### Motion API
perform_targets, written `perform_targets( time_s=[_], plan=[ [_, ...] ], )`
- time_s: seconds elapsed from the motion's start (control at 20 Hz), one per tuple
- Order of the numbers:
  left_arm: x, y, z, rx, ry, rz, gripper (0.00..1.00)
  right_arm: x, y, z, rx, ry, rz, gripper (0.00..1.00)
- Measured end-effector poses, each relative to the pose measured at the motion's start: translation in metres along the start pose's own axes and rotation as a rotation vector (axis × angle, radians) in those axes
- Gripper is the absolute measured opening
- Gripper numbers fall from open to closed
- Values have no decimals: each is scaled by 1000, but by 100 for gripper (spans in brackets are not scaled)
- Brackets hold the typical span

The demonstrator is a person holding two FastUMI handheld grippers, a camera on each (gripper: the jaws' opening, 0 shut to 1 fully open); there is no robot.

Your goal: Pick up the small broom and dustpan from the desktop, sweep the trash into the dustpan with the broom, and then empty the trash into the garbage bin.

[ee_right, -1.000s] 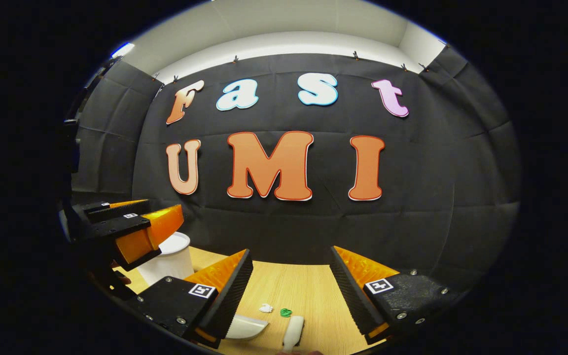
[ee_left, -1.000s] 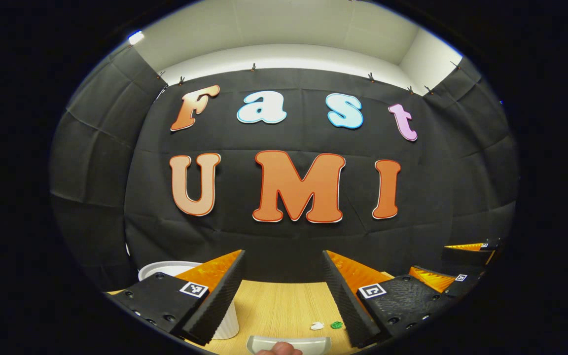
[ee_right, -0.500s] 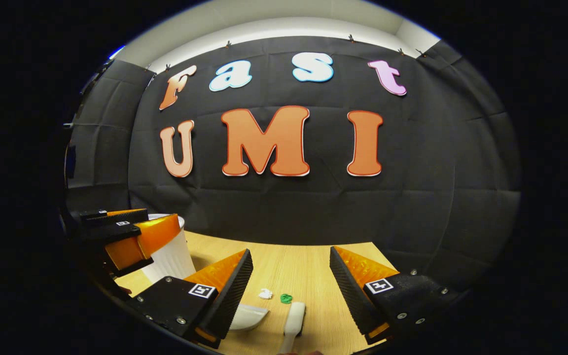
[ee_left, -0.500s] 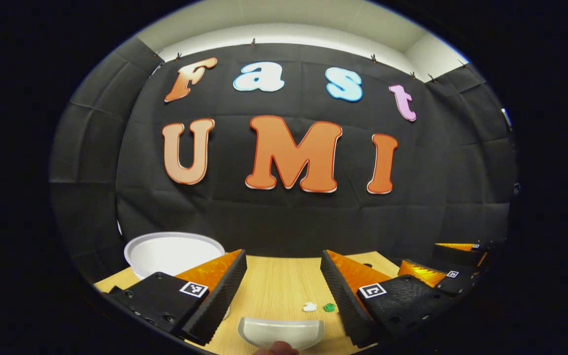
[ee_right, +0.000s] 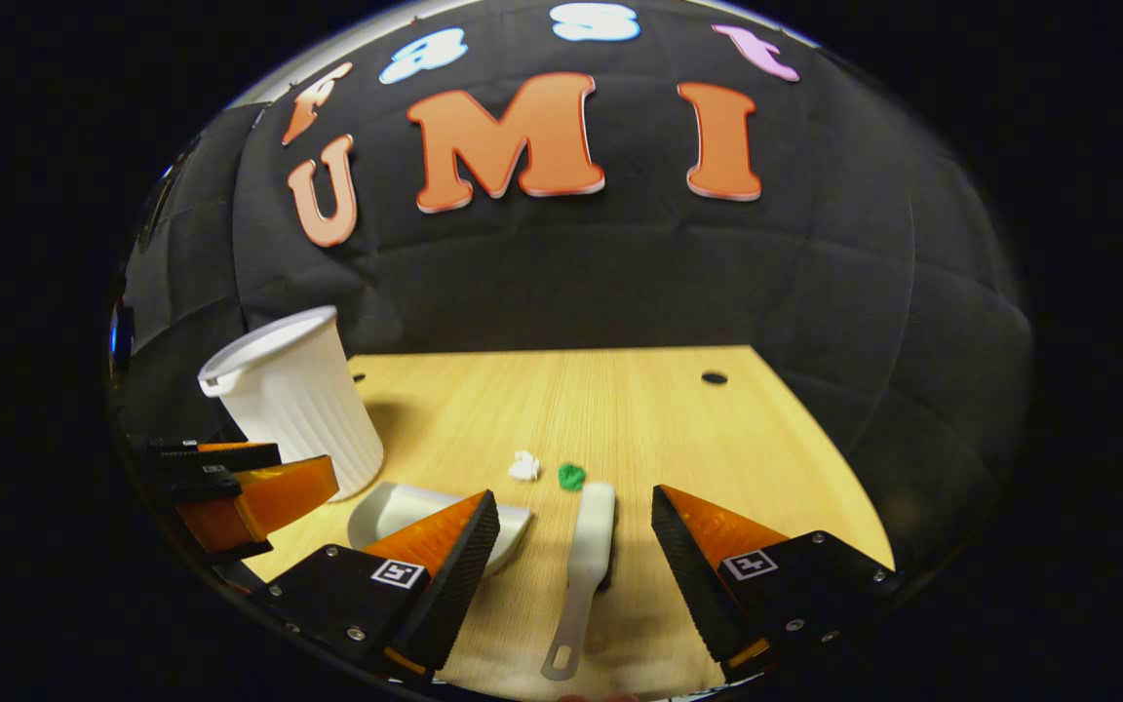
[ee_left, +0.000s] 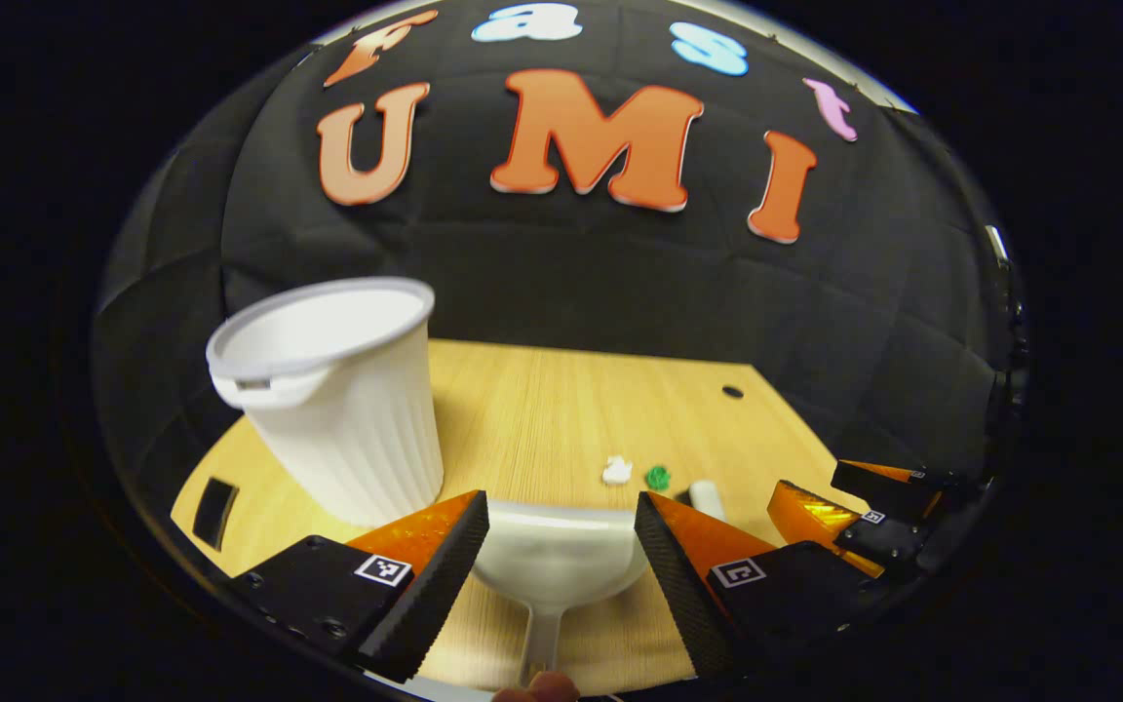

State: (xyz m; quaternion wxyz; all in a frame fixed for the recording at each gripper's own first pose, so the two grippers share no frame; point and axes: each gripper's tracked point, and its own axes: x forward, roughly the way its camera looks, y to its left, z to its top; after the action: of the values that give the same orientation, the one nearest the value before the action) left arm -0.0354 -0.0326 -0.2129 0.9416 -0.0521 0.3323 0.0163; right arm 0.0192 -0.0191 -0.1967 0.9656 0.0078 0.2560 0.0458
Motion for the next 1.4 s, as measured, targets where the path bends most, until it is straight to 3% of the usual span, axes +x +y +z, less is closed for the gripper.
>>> perform_targets(
  time_s=[0.15, 0.4, 0.5, 0.85, 1.0, 1.05, 1.1, 1.15, 1.2, 1.25, 1.35, 1.4],
  plan=[
    [2, 8, -67, -10, 251, 21, 96, 13, 0, -51, 23, 184, 25, 95],
    [1, 17, -113, -43, 573, 46, 98, 35, -8, -101, -49, 375, 18, 96],
    [13, 19, -119, -56, 644, 26, 98, 47, -11, -104, -54, 394, -2, 95],
    [77, 13, -119, 82, 798, -45, 96, 77, -13, -121, -48, 544, -96, 95],
    [87, 17, -121, 115, 843, -22, 81, 87, -13, -117, -83, 568, -110, 94],
    [90, 16, -121, 103, 853, -27, 67, 90, -14, -117, -85, 577, -115, 92],
    [93, 16, -117, 104, 846, -28, 65, 93, -14, -117, -83, 583, -116, 89],
    [85, 21, -119, 99, 850, -20, 55, 94, -16, -118, -79, 596, -119, 86],
    [84, 21, -119, 96, 853, -20, 44, 93, -13, -117, -57, 611, -100, 79],
    [82, 20, -117, 111, 861, -26, 39, 97, -16, -116, -51, 609, -107, 74],
    [80, 24, -113, 136, 869, -46, 36, 101, -20, -113, -39, 617, -101, 43],
    [81, 25, -110, 153, 867, -63, 35, 100, -20, -111, -31, 630, -73, 43]
  ],
)
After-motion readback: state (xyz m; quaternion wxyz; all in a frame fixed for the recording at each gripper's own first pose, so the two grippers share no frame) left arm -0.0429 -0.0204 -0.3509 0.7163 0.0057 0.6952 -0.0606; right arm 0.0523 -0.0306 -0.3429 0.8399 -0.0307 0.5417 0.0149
